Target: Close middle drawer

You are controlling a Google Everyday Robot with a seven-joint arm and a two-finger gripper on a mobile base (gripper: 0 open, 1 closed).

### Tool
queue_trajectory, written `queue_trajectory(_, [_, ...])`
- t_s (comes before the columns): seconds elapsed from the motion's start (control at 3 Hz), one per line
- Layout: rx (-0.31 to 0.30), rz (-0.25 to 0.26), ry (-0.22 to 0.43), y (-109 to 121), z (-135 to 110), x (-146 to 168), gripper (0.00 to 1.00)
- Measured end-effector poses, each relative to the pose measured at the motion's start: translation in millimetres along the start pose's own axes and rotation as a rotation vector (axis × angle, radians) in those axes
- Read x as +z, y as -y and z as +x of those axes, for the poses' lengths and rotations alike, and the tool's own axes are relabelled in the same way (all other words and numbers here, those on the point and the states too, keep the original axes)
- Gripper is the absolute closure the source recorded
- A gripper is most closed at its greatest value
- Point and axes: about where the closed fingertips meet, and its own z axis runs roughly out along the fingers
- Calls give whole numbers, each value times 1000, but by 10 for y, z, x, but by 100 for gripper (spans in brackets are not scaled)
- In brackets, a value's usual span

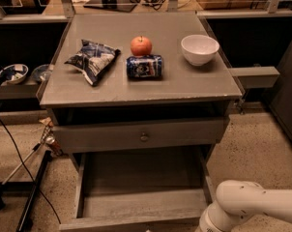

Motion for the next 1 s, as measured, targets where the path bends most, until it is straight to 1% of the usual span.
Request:
queue_trajectory(0.33, [34,35,14,167,-74,189,100])
queue_trajectory(0.67, [44,73,28,326,-179,271,100])
queue_trajectory(1.0, [36,87,44,364,-255,285,100])
